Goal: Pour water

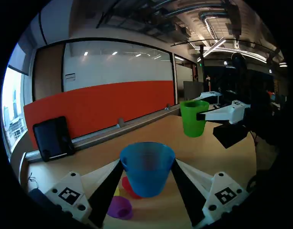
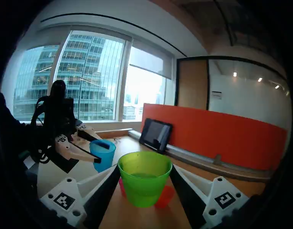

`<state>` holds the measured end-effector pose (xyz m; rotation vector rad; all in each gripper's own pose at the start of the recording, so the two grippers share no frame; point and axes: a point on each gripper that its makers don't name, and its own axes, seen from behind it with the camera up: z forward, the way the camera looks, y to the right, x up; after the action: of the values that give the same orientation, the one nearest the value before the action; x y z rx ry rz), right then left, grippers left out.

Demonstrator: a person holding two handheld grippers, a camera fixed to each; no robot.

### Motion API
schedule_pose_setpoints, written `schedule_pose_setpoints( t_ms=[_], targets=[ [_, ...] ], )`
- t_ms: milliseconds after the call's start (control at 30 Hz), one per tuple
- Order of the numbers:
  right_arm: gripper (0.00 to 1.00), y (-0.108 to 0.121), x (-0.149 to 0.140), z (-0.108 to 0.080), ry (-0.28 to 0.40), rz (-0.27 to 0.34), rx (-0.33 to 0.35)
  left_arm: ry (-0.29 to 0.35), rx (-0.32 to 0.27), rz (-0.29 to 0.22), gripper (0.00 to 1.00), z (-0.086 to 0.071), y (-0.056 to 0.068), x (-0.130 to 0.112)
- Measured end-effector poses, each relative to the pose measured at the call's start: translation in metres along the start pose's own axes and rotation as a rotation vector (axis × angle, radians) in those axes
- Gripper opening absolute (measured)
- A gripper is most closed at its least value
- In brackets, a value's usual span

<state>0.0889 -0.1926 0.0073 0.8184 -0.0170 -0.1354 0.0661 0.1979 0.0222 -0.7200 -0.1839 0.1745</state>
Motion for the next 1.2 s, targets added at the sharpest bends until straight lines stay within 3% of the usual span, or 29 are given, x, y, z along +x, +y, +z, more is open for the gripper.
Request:
schedule_pose_setpoints(
  t_ms=[500, 1200],
  targets=[
    [0.91, 0.011, -0.034, -0.006, -0.100, 0.032, 0.014, -0.114, -0.033, 0.028, 0.86, 0.007, 0.014, -0.046],
    [0.91, 0.015, -0.091, -0.008, -0.269, 0.020, 0.047, -0.259, -0.127, 0.067, 0.87, 0.016, 0.047, -0.106]
  ],
)
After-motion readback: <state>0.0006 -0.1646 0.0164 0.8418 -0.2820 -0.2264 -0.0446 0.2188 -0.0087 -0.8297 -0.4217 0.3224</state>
